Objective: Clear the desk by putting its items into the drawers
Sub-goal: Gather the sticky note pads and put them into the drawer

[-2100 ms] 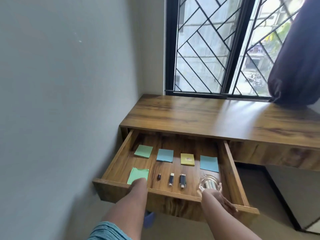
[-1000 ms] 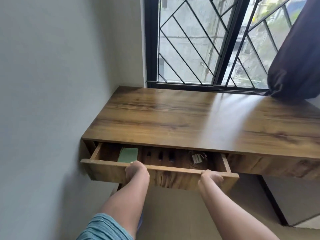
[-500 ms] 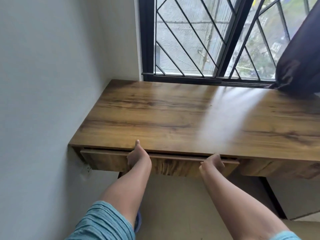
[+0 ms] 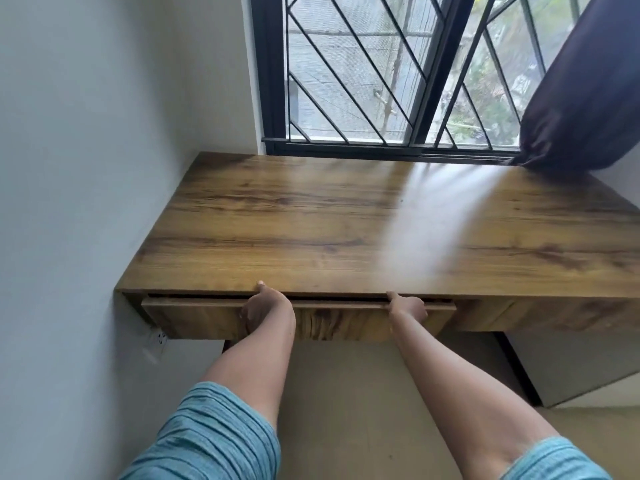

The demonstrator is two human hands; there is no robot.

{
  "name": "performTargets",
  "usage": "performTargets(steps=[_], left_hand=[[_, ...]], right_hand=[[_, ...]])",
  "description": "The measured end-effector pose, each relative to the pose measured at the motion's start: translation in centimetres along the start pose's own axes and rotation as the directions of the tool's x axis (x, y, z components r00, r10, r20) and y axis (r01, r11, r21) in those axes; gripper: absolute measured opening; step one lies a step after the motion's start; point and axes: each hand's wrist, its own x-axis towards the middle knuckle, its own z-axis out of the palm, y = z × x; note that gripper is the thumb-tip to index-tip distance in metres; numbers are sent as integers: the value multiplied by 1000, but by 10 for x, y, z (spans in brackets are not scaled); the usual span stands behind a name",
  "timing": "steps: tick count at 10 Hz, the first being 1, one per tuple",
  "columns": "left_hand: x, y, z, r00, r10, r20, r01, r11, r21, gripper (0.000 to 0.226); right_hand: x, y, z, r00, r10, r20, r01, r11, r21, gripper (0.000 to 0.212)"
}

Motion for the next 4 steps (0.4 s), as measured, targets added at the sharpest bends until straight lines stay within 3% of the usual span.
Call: performTargets(steps=[1, 2, 3, 4], left_hand=[[0, -5, 18, 999, 33, -4, -33, 999, 28, 56], [32, -29, 70, 990, 133, 48, -139, 975, 173, 84], [-34, -16, 71, 959, 259, 116, -283, 895, 344, 63], [-86, -8, 80, 845, 456, 279, -527, 801, 285, 54]], right_hand=[[-7, 2, -10, 986, -144, 87, 162, 953, -256, 45], [-13, 1, -20, 924, -343, 170, 379, 763, -523, 35], [-9, -7, -33, 779, -561, 280, 583, 482, -654, 37], [10, -20, -44, 699, -616, 363, 683, 425, -594, 41]])
